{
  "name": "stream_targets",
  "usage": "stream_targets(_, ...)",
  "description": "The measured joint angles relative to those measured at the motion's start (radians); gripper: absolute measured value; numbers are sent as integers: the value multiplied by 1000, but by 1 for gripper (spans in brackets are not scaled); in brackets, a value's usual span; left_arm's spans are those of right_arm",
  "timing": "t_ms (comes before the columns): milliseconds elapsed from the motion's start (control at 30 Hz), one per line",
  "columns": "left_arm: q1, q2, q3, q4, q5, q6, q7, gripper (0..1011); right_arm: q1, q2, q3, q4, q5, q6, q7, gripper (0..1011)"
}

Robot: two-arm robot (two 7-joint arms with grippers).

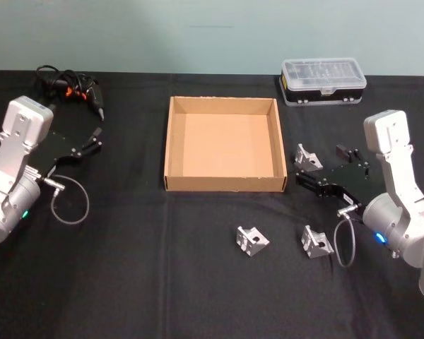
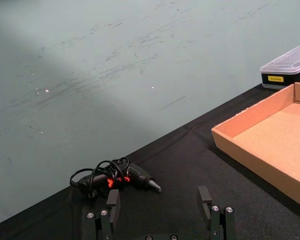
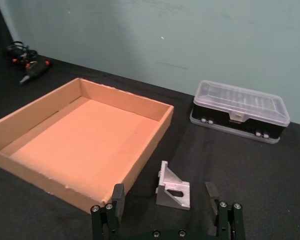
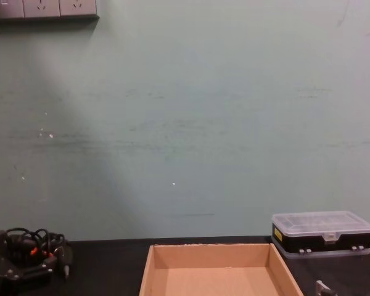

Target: Use one hand to pick up the angle iron from the table and place it into the box.

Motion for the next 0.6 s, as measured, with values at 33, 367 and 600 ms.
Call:
stream_targets(33, 0, 0, 0, 0, 0, 0, 0, 1011, 2, -6, 2, 4, -1, 3, -2, 1004)
stream_targets(367, 0, 0, 0, 0, 0, 0, 0, 1011, 44, -65, 23, 73, -10, 43, -9, 1004)
stream_targets(600, 0, 0, 0, 0, 0, 0, 0, 1011, 77, -98, 30, 123, -20, 61, -2, 1004)
